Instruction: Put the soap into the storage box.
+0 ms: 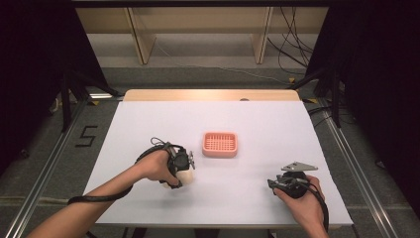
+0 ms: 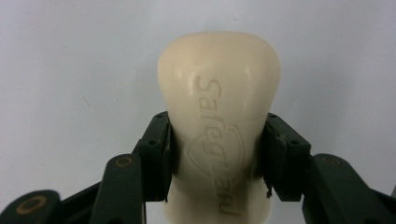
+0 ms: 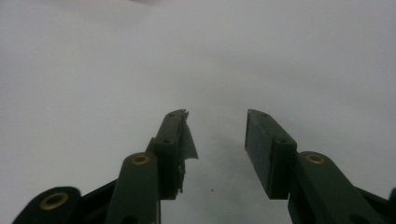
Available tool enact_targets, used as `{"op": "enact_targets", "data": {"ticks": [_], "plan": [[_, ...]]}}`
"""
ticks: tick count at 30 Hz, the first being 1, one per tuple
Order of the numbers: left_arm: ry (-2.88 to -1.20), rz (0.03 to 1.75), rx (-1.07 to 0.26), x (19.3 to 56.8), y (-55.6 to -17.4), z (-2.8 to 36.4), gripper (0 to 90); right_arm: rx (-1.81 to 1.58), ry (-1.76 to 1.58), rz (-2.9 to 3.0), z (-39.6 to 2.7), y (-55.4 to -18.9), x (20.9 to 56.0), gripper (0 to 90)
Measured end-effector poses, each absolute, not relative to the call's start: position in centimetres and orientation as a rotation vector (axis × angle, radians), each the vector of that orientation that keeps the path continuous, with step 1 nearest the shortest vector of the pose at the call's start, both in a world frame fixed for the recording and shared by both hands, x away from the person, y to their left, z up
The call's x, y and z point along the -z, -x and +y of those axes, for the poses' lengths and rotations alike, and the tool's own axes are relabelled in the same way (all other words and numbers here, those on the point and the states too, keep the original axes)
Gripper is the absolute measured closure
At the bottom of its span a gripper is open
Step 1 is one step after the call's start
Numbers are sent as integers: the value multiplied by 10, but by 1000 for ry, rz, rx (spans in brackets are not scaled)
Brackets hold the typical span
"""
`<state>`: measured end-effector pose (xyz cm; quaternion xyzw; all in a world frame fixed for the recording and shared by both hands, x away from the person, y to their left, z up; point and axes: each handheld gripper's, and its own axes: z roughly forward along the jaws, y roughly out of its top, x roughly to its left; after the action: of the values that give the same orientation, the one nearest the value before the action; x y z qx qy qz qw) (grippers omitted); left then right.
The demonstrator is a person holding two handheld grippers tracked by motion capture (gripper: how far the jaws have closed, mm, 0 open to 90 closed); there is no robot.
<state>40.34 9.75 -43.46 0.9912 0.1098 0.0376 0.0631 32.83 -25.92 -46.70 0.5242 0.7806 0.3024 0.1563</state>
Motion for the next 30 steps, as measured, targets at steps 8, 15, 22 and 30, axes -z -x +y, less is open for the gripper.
{"op": "enact_targets", "data": {"ticks": [8,15,22,30], "plan": [[-2981,338,-132,432,-407,95,493,-868,-1474,2232,-262,-328,468,585],[-2976,324,-144,430,-409,92,493,-860,-1489,2233,-261,-328,466,583],[-2968,306,-177,427,-411,91,493,-862,-1478,2237,-262,-328,467,582],[-2958,302,-203,423,-414,88,493,-875,-1483,2238,-261,-329,467,582]]}}
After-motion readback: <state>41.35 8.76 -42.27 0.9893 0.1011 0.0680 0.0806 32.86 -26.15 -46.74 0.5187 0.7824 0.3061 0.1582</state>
